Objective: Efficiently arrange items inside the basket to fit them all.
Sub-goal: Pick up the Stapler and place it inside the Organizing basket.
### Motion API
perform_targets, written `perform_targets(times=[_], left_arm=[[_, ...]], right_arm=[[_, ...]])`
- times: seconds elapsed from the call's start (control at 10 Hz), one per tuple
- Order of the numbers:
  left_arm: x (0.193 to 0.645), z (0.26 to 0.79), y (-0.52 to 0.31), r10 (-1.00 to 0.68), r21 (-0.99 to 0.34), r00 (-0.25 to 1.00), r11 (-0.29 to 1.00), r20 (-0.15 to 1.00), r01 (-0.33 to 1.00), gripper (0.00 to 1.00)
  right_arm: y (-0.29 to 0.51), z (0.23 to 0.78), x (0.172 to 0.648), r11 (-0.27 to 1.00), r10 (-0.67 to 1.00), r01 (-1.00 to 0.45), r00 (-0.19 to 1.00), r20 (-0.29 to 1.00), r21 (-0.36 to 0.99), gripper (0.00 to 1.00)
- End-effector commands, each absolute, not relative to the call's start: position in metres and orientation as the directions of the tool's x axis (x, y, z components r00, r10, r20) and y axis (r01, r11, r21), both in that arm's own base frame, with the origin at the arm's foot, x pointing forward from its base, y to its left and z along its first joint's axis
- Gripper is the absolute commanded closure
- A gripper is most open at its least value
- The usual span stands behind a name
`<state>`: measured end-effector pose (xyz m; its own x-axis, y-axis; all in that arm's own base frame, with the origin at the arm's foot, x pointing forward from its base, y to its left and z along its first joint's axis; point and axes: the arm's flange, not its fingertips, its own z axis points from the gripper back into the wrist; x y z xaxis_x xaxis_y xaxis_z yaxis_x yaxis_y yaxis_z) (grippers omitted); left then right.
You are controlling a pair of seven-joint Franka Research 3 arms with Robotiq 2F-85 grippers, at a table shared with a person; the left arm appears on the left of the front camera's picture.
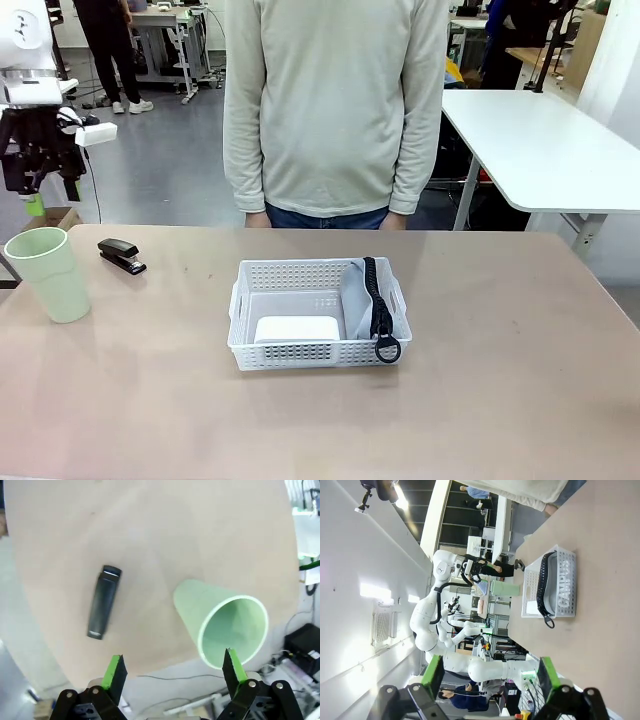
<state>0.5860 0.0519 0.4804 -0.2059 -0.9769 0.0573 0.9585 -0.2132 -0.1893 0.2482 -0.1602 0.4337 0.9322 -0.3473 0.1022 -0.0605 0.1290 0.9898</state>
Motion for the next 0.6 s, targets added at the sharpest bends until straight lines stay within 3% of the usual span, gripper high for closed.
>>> perform_targets(times=[0.0,0.3,0.5], left_arm=[[0.594,0.466,0.057,-0.931,-0.075,-0.341,-0.352,0.13,0.933,0.0],[0.603,0.442,0.037,-0.902,-0.018,-0.378,-0.39,0.209,0.921,0.0],[0.609,0.418,0.025,-0.918,-0.058,-0.361,-0.374,0.162,0.926,0.0]], right_arm=[[-0.158,0.439,0.248,0.106,-0.36,-0.057,0.929,0.092,0.993,0.0],[-0.158,0.439,0.248,0.106,-0.36,-0.057,0.929,0.092,0.993,0.0],[-0.158,0.439,0.248,0.106,-0.36,-0.057,0.929,0.092,0.993,0.0]])
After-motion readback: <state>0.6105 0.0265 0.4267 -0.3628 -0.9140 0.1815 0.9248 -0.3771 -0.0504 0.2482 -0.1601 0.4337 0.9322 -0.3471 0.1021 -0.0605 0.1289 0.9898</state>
